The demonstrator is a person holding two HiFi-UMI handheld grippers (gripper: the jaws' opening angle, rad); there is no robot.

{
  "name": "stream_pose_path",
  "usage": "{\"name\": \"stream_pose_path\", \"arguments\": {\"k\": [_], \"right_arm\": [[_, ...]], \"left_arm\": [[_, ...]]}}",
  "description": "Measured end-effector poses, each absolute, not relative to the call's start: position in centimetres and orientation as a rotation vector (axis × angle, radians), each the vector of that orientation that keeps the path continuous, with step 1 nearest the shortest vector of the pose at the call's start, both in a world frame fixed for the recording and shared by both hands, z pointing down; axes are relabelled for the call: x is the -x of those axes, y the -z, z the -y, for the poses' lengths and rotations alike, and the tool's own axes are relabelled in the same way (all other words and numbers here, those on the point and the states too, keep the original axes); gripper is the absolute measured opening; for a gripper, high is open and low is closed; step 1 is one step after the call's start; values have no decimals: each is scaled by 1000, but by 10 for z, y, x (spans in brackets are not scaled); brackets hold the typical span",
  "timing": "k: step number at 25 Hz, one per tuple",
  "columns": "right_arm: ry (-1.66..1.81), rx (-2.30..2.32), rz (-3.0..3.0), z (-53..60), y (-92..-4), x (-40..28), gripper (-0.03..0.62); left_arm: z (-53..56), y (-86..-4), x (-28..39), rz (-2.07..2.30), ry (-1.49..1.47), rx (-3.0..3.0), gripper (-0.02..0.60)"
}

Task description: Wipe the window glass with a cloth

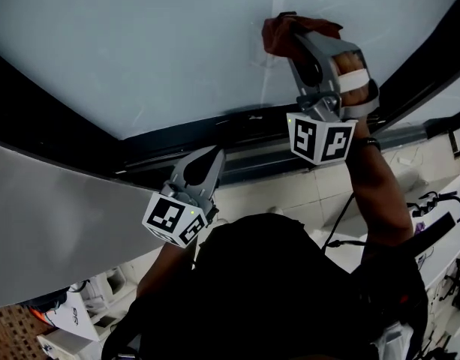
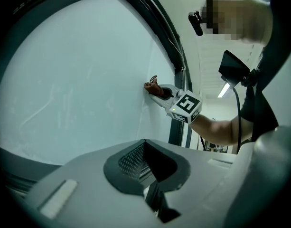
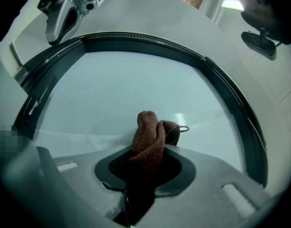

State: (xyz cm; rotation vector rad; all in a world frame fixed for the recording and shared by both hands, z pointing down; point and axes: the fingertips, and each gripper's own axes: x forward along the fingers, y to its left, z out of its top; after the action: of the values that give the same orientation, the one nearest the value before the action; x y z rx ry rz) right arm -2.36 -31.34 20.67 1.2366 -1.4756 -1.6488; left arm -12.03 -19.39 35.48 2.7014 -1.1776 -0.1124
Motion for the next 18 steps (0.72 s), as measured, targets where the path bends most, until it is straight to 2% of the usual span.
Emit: {"name": "stream_pose_path", "arguments": {"k": [18], "right_arm": [[1555, -1091, 1578, 311, -328, 19, 81]], "left_arm": [[192, -365, 105, 1170, 50, -2686, 17]]}}
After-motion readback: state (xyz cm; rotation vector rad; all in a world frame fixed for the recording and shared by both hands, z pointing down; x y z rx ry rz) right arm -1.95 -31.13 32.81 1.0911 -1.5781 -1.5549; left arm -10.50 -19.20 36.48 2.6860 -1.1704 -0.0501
